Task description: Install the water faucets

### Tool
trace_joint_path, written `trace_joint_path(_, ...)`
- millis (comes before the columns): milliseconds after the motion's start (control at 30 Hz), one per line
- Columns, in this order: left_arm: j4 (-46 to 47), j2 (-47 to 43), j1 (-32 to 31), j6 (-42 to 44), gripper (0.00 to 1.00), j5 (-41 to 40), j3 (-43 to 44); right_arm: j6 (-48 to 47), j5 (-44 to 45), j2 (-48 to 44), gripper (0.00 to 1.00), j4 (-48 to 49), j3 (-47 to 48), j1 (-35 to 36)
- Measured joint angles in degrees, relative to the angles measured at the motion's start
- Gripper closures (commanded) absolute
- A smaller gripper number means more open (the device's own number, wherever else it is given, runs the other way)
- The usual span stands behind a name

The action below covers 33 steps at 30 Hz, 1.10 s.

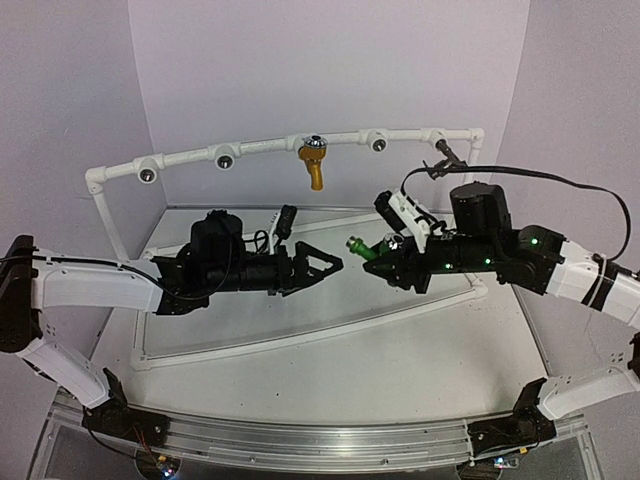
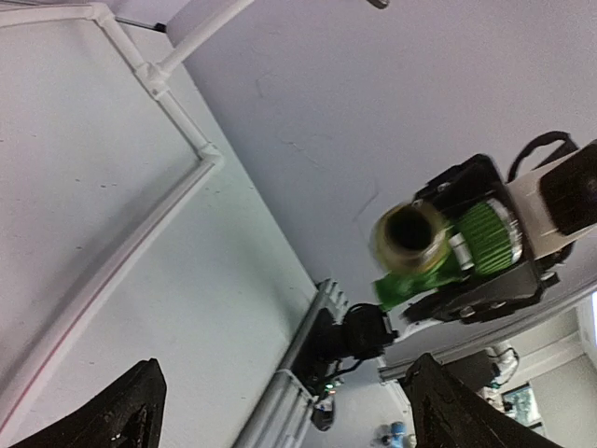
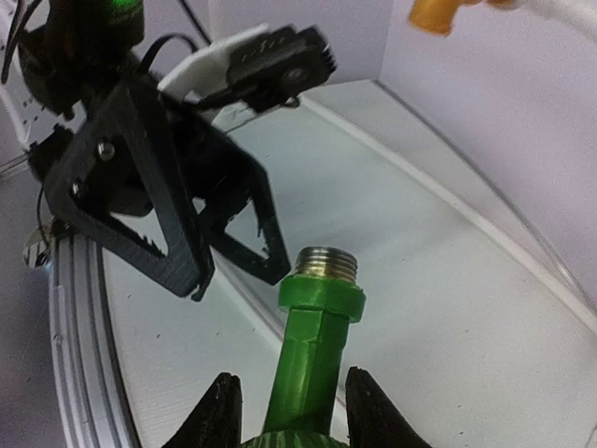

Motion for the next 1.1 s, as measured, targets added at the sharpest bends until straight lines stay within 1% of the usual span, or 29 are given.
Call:
trace_joint_path(100, 4.5, 0.6, -0.1, -4.0, 0.06, 4.2, -0.1, -0.5, -5.2, 1.8, 1.0, -2.2, 0.0, 0.0)
trace_joint_path(200, 8.1, 0.7, -0.1, -6.9, 0.08, 6.7, -0.3, -0.6, -8.1, 2.7, 1.0, -2.7, 0.0, 0.0)
trace_joint_path(233, 9.2, 0.8, -0.1, -7.8, 0.1, 7.4, -0.4, -0.6, -8.9, 2.8, 1.0, -2.7, 0.0, 0.0)
trace_joint_path(267, 10.1, 1.1, -0.1, -8.6, 0.15, 8.0, -0.4, -0.6, -9.7, 2.9, 1.0, -2.5, 0.0, 0.0)
trace_joint_path(400, 12.6, 4.6, -0.4, -12.1, 0.39, 10.0, 0.8, 0.2, -11.7, 2.9, 1.0, -0.4, -0.1, 0.3)
trace_joint_path(433, 12.8, 5.7, -0.6, -12.7, 0.46, 10.3, 1.2, 0.4, -11.8, 2.9, 1.0, 0.1, -0.1, 0.3)
trace_joint_path(500, 13.4, 7.3, -0.7, -13.8, 0.64, 11.0, 1.6, 0.8, -11.9, 2.9, 1.0, 0.9, -0.3, 0.3)
trace_joint_path(567, 14.0, 8.0, -1.0, -14.6, 0.85, 11.3, 1.9, 1.3, -12.2, 3.0, 1.0, 1.2, -1.1, 0.3)
trace_joint_path(600, 14.5, 8.0, -1.1, -14.6, 0.93, 11.4, 1.9, 1.6, -12.3, 3.0, 0.97, 1.3, -1.5, 0.3)
trace_joint_path(633, 14.5, 7.9, -1.1, -14.9, 0.97, 11.3, 1.9, 2.0, -12.3, 3.0, 0.93, 1.8, -2.0, 0.3)
trace_joint_path(667, 14.5, 7.9, -1.1, -15.1, 0.99, 11.9, 1.8, 2.5, -11.4, 2.8, 0.83, 2.2, -2.3, 0.0)
trace_joint_path(733, 15.3, 8.0, -1.0, -15.7, 1.0, 12.0, 1.7, 4.0, -10.6, 2.4, 0.55, 4.5, -3.8, -0.4)
trace_joint_path(767, 15.8, 8.0, -1.0, -16.1, 1.0, 12.0, 1.7, 5.3, -10.2, 2.0, 0.45, 5.9, -5.1, -0.2)
trace_joint_path(833, 16.9, 8.0, -1.1, -16.9, 1.0, 11.9, 1.7, 8.9, -8.8, 0.9, 0.31, 9.2, -8.2, 0.2)
trace_joint_path(867, 17.5, 8.0, -1.1, -17.2, 1.0, 11.7, 1.7, 10.9, -8.0, 0.1, 0.27, 11.2, -10.1, 0.4)
trace_joint_path(900, 18.1, 8.0, -1.1, -17.6, 1.0, 11.5, 1.7, 12.8, -7.2, -0.6, 0.26, 13.1, -11.8, 0.5)
trace_joint_path(933, 18.6, 7.9, -1.0, -18.0, 1.0, 11.1, 1.7, 14.9, -6.5, -1.4, 0.36, 15.1, -13.6, 0.6)
trace_joint_path(1033, 20.0, 7.7, -1.0, -18.6, 1.0, 10.0, 1.3, 20.5, -5.2, -3.2, 0.93, 21.5, -18.1, 0.8)
trace_joint_path(1067, 20.2, 7.6, -1.0, -18.7, 0.99, 9.5, 1.0, 21.6, -4.9, -3.4, 0.98, 23.1, -18.9, 0.8)
trace_joint_path(1100, 20.3, 7.5, -1.0, -18.8, 0.95, 9.2, 0.8, 22.6, -4.2, -3.5, 0.85, 24.4, -19.5, 0.8)
